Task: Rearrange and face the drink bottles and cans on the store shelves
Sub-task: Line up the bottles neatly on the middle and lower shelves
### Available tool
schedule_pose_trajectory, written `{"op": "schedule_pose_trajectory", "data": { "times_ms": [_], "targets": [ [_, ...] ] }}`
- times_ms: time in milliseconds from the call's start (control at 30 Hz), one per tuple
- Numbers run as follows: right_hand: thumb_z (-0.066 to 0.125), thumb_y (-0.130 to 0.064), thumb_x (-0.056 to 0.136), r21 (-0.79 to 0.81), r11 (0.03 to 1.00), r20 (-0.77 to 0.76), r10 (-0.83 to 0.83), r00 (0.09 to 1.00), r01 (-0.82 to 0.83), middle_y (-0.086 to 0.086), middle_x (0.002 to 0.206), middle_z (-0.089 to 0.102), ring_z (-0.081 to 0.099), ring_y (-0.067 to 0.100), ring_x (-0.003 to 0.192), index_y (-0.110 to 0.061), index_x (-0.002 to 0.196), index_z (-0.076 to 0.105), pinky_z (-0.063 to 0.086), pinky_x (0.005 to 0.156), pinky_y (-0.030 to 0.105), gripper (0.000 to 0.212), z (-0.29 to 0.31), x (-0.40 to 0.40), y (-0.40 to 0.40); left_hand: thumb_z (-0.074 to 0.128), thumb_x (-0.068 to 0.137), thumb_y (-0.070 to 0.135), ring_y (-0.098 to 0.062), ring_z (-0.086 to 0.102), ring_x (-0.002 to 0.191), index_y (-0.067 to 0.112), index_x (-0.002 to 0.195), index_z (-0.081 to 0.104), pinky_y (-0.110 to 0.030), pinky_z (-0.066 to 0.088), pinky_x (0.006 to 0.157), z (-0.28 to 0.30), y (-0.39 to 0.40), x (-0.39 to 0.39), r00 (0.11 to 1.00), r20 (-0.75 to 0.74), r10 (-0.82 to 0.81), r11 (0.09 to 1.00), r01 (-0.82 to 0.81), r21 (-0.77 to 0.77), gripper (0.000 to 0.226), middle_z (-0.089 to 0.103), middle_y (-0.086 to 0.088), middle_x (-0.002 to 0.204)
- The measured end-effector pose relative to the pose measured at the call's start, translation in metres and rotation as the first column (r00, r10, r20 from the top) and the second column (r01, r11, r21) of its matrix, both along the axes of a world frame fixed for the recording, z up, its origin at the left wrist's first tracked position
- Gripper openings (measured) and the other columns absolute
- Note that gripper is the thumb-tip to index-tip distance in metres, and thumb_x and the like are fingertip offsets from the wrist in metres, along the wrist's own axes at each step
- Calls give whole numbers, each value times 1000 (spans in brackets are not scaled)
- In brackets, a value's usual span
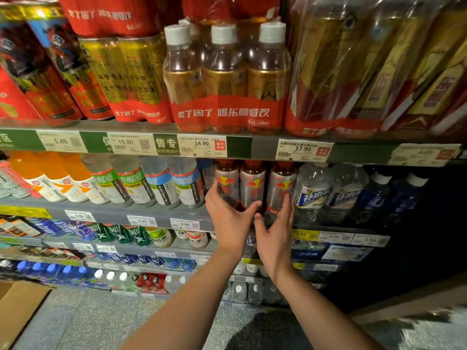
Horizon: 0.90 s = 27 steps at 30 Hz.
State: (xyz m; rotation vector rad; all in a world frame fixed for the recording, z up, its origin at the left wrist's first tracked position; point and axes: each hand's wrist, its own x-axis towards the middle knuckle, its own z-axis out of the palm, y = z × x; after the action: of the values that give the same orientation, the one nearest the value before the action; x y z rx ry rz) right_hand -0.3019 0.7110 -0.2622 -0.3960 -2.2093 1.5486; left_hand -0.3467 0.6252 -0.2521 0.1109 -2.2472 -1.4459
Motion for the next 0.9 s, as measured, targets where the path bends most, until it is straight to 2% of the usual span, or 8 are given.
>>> {"op": "schedule_pose_trajectory", "data": {
  "times_ms": [100, 200, 267, 500, 600, 700, 800, 900],
  "targets": [
    [64, -35, 91, 24, 1000, 22, 19, 1000, -19, -16, 164, 2, 29, 23, 148, -30, 158, 6, 42, 113, 46, 89, 1, 1, 2, 95, 62, 26, -23, 40, 132, 3, 144, 38, -13, 24, 110, -1, 3, -1, 1000, -4, 20, 1000, -20, -9, 103, 45, -12, 136],
    [66, -25, 93, 71, 996, 32, 48, 998, -50, -13, 163, 6, 32, 14, 145, -23, 158, 15, 39, 106, 21, 83, 0, 8, 3, 94, 64, 28, -27, 44, 129, 2, 141, 40, -20, 29, 108, 0, 0, -4, 999, -3, 45, 998, -45, -32, 98, 47, -14, 133],
    [66, -23, 94, 96, 993, 39, 64, 997, -68, -12, 163, 8, 34, 11, 143, -20, 158, 17, 35, 103, 15, 80, -2, 10, 5, 94, 64, 31, -27, 45, 128, 2, 141, 41, -24, 32, 108, 1, -1, -6, 999, 8, 48, 998, -47, -45, 97, 47, -13, 132],
    [64, -22, 95, 83, 991, 45, 106, 993, -109, -12, 161, 11, 29, 6, 143, -20, 157, 20, 33, 111, 22, 77, 0, 11, 13, 93, 66, 32, -25, 44, 130, 5, 142, 40, -38, 39, 112, 4, -5, -1, 999, 15, 31, 999, -30, -43, 96, 47, -11, 133],
    [63, -21, 95, 34, 992, 61, 119, 991, -121, -11, 158, 20, 31, -1, 137, -24, 156, 25, 34, 110, 22, 71, 2, 16, 15, 89, 71, 35, -21, 44, 129, 6, 141, 42, -33, 38, 112, 8, -5, 8, 1000, -13, 8, 1000, -8, 3, 89, 47, -8, 133],
    [63, -23, 95, 26, 997, 21, 70, 997, -70, -16, 152, 27, 42, 11, 135, -28, 151, 32, 48, 106, 37, 64, 2, 27, 17, 85, 76, 35, -12, 45, 125, 10, 137, 45, -22, 36, 107, 10, -3, 20, 997, -47, -53, 997, 56, 57, 77, 47, 0, 128],
    [63, -20, 95, 15, 998, 48, -54, 997, 53, -11, 146, 35, 54, 15, 124, -26, 147, 38, 50, 91, 14, 58, -1, 41, 25, 82, 80, 35, -7, 50, 110, 13, 123, 53, -15, 40, 98, 6, 1, 28, 989, -68, -133, 988, 138, 68, 56, 49, 5, 115],
    [65, -9, 93, 49, 985, -3, -166, 986, 166, 4, 138, 43, 50, -1, 114, -16, 143, 45, 40, 86, 2, 54, -1, 55, 35, 77, 84, 38, -6, 58, 97, 22, 106, 60, -23, 49, 86, 3, 9, 39, 971, -54, -232, 968, 236, 85, 33, 55, 11, 101]
  ]
}}
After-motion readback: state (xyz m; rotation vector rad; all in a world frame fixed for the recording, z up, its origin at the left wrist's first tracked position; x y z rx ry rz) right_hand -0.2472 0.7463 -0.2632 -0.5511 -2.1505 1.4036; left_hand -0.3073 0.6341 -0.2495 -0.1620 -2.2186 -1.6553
